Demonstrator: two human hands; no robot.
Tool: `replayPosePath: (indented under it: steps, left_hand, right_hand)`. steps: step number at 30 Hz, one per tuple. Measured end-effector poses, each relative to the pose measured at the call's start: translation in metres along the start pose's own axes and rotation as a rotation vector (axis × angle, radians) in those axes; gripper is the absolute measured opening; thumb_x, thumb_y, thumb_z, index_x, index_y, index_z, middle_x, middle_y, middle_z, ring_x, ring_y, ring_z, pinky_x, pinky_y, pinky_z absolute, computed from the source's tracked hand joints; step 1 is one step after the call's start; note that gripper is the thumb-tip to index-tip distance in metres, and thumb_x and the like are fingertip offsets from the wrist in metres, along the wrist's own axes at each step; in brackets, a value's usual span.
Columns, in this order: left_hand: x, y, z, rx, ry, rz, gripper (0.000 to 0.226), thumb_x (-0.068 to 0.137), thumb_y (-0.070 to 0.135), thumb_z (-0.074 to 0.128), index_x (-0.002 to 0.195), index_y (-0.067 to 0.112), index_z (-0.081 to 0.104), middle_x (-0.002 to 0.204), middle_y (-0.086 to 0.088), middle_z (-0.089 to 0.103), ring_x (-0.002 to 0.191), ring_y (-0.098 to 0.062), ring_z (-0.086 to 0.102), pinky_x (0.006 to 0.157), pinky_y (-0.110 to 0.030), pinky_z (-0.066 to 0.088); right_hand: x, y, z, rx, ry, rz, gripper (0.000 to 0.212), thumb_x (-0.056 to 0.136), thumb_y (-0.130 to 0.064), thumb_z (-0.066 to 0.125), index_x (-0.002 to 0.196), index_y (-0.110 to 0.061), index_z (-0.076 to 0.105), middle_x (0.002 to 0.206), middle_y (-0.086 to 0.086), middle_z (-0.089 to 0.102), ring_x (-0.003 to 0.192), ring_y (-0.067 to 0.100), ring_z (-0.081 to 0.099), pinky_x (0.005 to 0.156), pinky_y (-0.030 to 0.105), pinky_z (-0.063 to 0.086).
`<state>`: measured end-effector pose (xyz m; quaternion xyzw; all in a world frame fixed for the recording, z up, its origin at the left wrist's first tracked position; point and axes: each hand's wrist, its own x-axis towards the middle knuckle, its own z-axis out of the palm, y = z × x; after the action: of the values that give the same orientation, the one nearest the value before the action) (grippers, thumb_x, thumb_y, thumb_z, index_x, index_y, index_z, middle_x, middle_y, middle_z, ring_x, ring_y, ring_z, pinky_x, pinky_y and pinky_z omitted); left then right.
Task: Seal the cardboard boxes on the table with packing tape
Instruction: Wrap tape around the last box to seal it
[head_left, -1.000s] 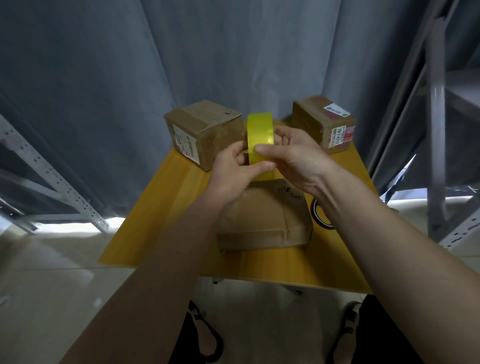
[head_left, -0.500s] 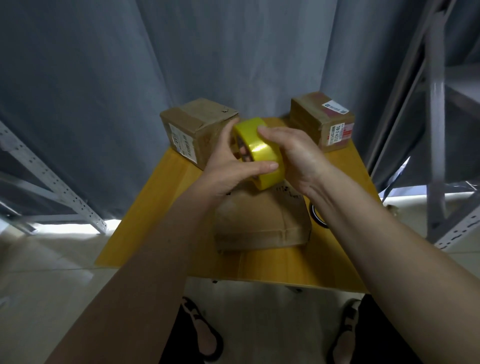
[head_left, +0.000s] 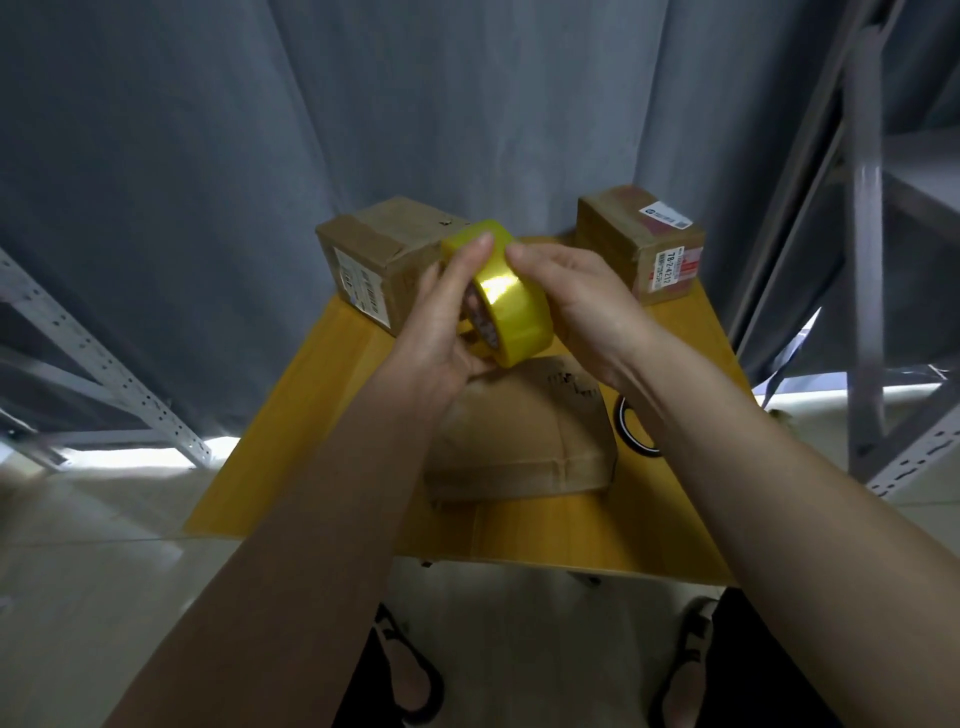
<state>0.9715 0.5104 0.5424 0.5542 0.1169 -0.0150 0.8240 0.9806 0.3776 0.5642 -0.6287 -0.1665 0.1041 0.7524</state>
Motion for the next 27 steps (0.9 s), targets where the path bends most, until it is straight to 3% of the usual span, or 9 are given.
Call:
replayPosePath:
  steps: [3, 7, 9, 12, 15, 19, 21, 24, 27]
  left_hand:
    - [-0.001, 0.008, 0.003, -0.104, 0.036, -0.227, 0.075, 0.061, 0.063, 0.077, 0.122, 0.023, 0.063, 0.116, -0.011, 0.068, 0.102, -0.035, 0.065, 0.074, -0.058, 0.052]
    - [-0.001, 0.012, 0.001, -0.253, 0.004, -0.379, 0.078, 0.068, 0.074, 0.061, 0.121, 0.016, 0.063, 0.118, -0.017, 0.066, 0.104, -0.041, 0.063, 0.081, -0.062, 0.048]
    - [-0.002, 0.012, -0.001, -0.294, -0.046, -0.416, 0.082, 0.073, 0.077, 0.049, 0.123, 0.014, 0.064, 0.119, -0.018, 0.066, 0.107, -0.04, 0.062, 0.081, -0.058, 0.049]
    - [-0.002, 0.01, -0.001, -0.306, -0.074, -0.435, 0.087, 0.075, 0.079, 0.044, 0.127, 0.012, 0.061, 0.122, -0.019, 0.065, 0.109, -0.041, 0.061, 0.08, -0.056, 0.05]
    - [-0.003, 0.009, 0.002, -0.301, -0.022, -0.404, 0.083, 0.072, 0.077, 0.052, 0.126, 0.015, 0.061, 0.121, -0.018, 0.064, 0.105, -0.043, 0.062, 0.078, -0.06, 0.05]
    - [0.0, 0.009, 0.004, -0.282, 0.007, -0.373, 0.082, 0.07, 0.076, 0.057, 0.127, 0.018, 0.059, 0.122, -0.017, 0.063, 0.106, -0.043, 0.061, 0.08, -0.066, 0.047]
    - [0.001, 0.008, 0.005, -0.251, -0.043, -0.339, 0.081, 0.071, 0.077, 0.056, 0.127, 0.019, 0.059, 0.121, -0.017, 0.064, 0.108, -0.043, 0.061, 0.083, -0.067, 0.046]
    - [0.002, 0.005, 0.007, -0.069, -0.057, -0.137, 0.086, 0.066, 0.076, 0.064, 0.134, 0.024, 0.054, 0.127, -0.01, 0.064, 0.116, -0.036, 0.06, 0.09, -0.062, 0.046]
    - [0.002, 0.002, 0.008, 0.18, 0.073, 0.184, 0.098, 0.054, 0.065, 0.08, 0.138, 0.035, 0.04, 0.136, -0.004, 0.054, 0.12, -0.026, 0.058, 0.096, -0.05, 0.05]
  right_hand:
    - [-0.004, 0.004, -0.006, -0.043, -0.103, 0.011, 0.021, 0.094, -0.01, 0.055, 0.111, 0.0, 0.063, 0.093, 0.01, 0.067, 0.087, 0.02, 0.063, 0.081, 0.03, 0.051]
    - [-0.007, 0.007, -0.013, -0.089, -0.216, 0.025, 0.042, 0.087, 0.003, 0.06, 0.129, 0.002, 0.054, 0.108, 0.011, 0.066, 0.099, 0.021, 0.063, 0.092, 0.033, 0.05]
    - [-0.008, 0.006, -0.018, -0.12, -0.251, 0.028, 0.044, 0.083, 0.008, 0.062, 0.126, 0.0, 0.055, 0.108, 0.009, 0.066, 0.098, 0.019, 0.063, 0.09, 0.03, 0.052]
    - [-0.009, 0.007, -0.019, -0.141, -0.219, 0.049, 0.027, 0.082, 0.003, 0.066, 0.107, -0.005, 0.063, 0.097, 0.008, 0.068, 0.089, 0.019, 0.065, 0.085, 0.029, 0.053]
    - [-0.01, 0.009, -0.013, -0.151, -0.124, 0.047, 0.012, 0.085, -0.01, 0.067, 0.095, -0.005, 0.063, 0.086, 0.005, 0.067, 0.079, 0.015, 0.064, 0.077, 0.025, 0.051]
    - [-0.01, 0.005, -0.001, -0.141, 0.016, 0.025, 0.024, 0.088, -0.025, 0.068, 0.094, -0.003, 0.06, 0.074, 0.006, 0.063, 0.06, 0.005, 0.062, 0.057, 0.016, 0.049]
    - [-0.01, 0.003, 0.004, -0.111, 0.097, 0.021, 0.028, 0.088, -0.029, 0.067, 0.093, -0.003, 0.061, 0.074, 0.011, 0.062, 0.057, 0.008, 0.06, 0.05, 0.014, 0.048]
    - [-0.008, -0.004, 0.008, 0.019, 0.183, 0.036, 0.035, 0.091, -0.031, 0.064, 0.09, 0.004, 0.066, 0.077, 0.017, 0.066, 0.061, 0.016, 0.064, 0.053, 0.02, 0.052]
    - [-0.005, -0.007, 0.007, 0.092, 0.22, 0.086, 0.041, 0.093, -0.033, 0.061, 0.098, 0.006, 0.069, 0.091, 0.021, 0.072, 0.075, 0.024, 0.069, 0.068, 0.029, 0.058]
